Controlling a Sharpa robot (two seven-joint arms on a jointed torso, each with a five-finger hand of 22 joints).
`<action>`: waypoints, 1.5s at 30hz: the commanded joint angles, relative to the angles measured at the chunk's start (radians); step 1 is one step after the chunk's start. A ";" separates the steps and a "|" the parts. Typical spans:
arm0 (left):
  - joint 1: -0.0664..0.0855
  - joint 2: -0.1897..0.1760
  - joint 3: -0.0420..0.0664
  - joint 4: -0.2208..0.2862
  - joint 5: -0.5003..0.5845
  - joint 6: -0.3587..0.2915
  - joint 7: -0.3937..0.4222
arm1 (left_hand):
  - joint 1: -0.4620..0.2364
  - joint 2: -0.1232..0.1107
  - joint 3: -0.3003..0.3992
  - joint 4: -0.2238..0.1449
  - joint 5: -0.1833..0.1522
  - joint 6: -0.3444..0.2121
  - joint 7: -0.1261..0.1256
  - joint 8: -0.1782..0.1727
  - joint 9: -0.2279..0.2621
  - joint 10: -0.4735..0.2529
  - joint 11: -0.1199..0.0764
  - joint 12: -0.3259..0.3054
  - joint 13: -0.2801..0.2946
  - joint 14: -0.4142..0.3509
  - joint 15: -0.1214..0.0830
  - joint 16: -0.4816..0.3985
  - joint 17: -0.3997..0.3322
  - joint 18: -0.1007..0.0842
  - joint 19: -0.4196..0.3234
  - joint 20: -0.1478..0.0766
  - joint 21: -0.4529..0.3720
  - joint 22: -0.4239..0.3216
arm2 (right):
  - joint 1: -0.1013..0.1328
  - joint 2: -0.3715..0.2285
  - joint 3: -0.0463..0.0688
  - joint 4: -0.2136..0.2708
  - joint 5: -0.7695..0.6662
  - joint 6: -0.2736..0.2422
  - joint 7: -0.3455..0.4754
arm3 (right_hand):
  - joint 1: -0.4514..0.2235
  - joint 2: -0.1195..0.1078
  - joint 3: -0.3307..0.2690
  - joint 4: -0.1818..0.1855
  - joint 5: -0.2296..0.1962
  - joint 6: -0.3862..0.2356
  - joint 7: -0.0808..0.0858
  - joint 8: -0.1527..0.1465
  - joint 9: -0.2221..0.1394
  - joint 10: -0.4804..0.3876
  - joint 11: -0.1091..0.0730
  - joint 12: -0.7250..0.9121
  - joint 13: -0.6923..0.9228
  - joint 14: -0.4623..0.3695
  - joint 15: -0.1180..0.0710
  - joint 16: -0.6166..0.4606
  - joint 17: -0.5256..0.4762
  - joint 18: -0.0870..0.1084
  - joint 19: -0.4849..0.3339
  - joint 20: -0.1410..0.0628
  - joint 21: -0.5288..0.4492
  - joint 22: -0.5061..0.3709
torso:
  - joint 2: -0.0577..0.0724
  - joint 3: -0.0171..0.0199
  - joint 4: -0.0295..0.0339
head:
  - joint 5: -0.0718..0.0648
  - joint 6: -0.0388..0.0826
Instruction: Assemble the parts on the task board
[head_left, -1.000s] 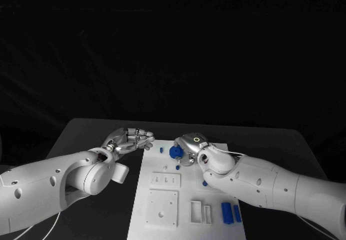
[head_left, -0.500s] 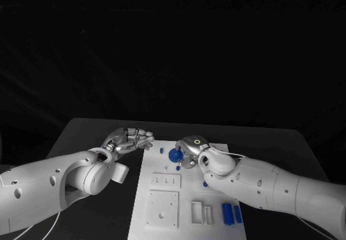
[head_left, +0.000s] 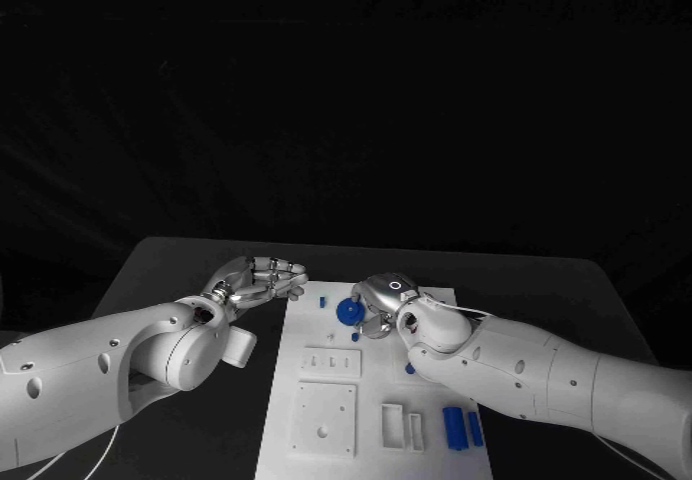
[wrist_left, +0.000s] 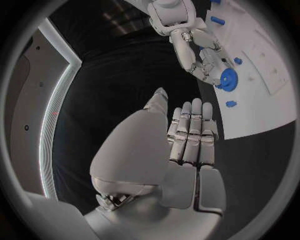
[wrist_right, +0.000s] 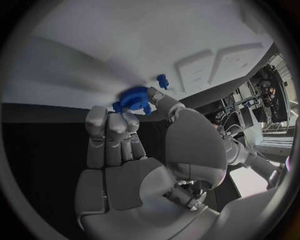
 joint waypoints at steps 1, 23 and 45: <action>0.001 0.000 0.001 0.002 -0.003 0.010 0.006 | 0.005 -0.003 -0.006 0.002 -0.004 0.000 0.010 -0.004 -0.001 0.001 0.006 -0.004 -0.001 0.008 0.000 -0.006 0.001 0.019 -0.001 0.000 0.007 0.021 | -0.001 -0.018 -0.001 0.022 0.024 -0.006 0.009 | 0.006 0.005 0.012 0.010 -0.004 0.001 0.001 -0.002 0.003 -0.014 0.009 -0.003 -0.002 0.000 0.004 -0.007 0.002 0.077 0.000 -0.003 -0.006 0.013 | 0.000 0.0003 0.0002 | -0.002 0.000; 0.000 -0.007 0.000 -0.024 -0.003 0.021 0.010 | 0.006 -0.001 -0.005 0.001 -0.003 0.001 0.010 -0.003 -0.001 0.002 0.006 -0.005 -0.001 0.009 0.000 -0.007 0.002 0.020 -0.001 0.000 0.007 0.021 | 0.008 -0.332 0.093 0.135 0.530 0.001 0.335 | 0.030 0.033 0.009 -0.009 0.070 0.027 0.004 0.010 0.005 -0.018 0.012 0.006 -0.003 0.000 0.008 -0.013 0.014 0.077 0.001 -0.007 -0.008 0.016 | -0.010 0.0144 -0.0324 | -0.005 0.018; -0.015 0.000 -0.001 -0.042 0.004 0.035 0.014 | -0.002 0.004 -0.007 0.002 -0.006 0.003 0.009 -0.002 -0.001 0.006 0.005 -0.006 0.000 0.010 0.001 -0.008 0.003 0.019 -0.001 0.001 0.007 0.021 | -0.045 -0.261 0.093 -0.176 0.632 0.154 0.452 | 0.023 0.103 -0.259 -0.158 0.123 -0.065 0.012 -0.028 -0.004 -0.064 0.021 0.013 -0.004 -0.023 0.015 -0.026 0.033 0.077 -0.053 0.001 -0.014 0.019 | -0.012 0.0387 -0.0431 | -0.014 0.018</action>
